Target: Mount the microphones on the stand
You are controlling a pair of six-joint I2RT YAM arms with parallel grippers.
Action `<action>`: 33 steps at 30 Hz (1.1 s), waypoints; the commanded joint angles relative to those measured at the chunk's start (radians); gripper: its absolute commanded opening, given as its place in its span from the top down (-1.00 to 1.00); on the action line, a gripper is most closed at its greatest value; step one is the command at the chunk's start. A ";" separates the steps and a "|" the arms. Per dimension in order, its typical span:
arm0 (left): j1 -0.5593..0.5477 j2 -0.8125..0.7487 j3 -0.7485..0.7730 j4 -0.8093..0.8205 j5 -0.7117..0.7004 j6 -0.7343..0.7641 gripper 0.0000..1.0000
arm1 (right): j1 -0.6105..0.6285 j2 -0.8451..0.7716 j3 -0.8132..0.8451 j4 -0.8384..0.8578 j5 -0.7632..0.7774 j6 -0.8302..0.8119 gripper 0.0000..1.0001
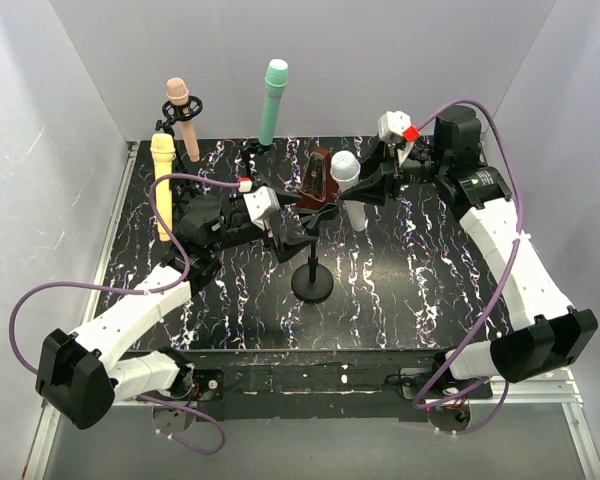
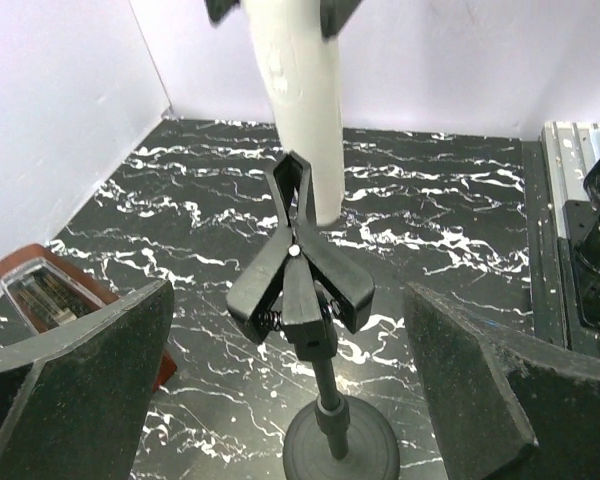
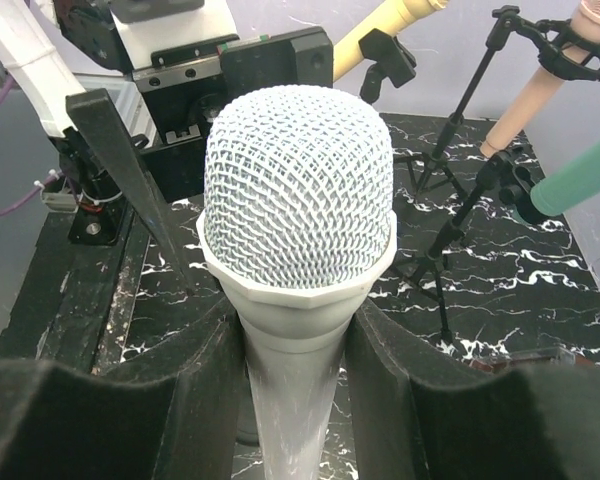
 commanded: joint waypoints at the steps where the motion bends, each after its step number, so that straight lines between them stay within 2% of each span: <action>1: 0.003 -0.006 -0.018 0.127 -0.025 -0.067 -0.96 | 0.038 0.024 0.021 0.073 0.011 0.023 0.97; 6: 0.001 0.018 -0.033 0.178 -0.026 -0.147 -0.96 | 0.051 0.038 0.021 0.090 0.033 0.032 0.97; 11: -0.012 0.026 -0.036 0.170 -0.061 -0.161 -0.96 | 0.053 0.033 0.013 0.093 0.044 0.032 0.97; 15: -0.025 0.035 -0.023 0.138 -0.087 -0.153 -0.83 | 0.054 0.029 0.012 0.096 0.044 0.037 0.97; 17: -0.031 0.040 -0.012 0.113 -0.103 -0.141 -0.69 | 0.054 0.024 0.009 0.101 0.039 0.046 0.97; 18: -0.032 0.043 -0.009 0.107 -0.109 -0.136 -0.55 | 0.053 0.021 0.004 0.105 0.039 0.051 0.97; 20: -0.034 0.043 -0.001 0.084 -0.117 -0.130 -0.06 | 0.054 0.015 -0.005 0.113 0.033 0.061 0.97; 21: -0.035 0.043 0.002 0.072 -0.118 -0.103 0.31 | 0.051 0.012 -0.010 0.119 0.028 0.066 0.97; 22: -0.035 0.040 0.000 0.067 -0.127 -0.103 0.58 | 0.053 0.007 -0.016 0.119 0.024 0.069 0.97; 23: -0.035 0.037 0.002 0.061 -0.130 -0.104 0.73 | 0.053 0.004 -0.022 0.119 0.019 0.069 0.97; 26: -0.035 0.033 0.002 0.043 -0.123 -0.109 0.92 | 0.053 -0.005 -0.042 0.128 0.004 0.086 0.97; 33: -0.035 0.032 -0.021 0.080 -0.086 -0.164 0.97 | 0.065 -0.002 -0.116 0.327 -0.028 0.222 0.97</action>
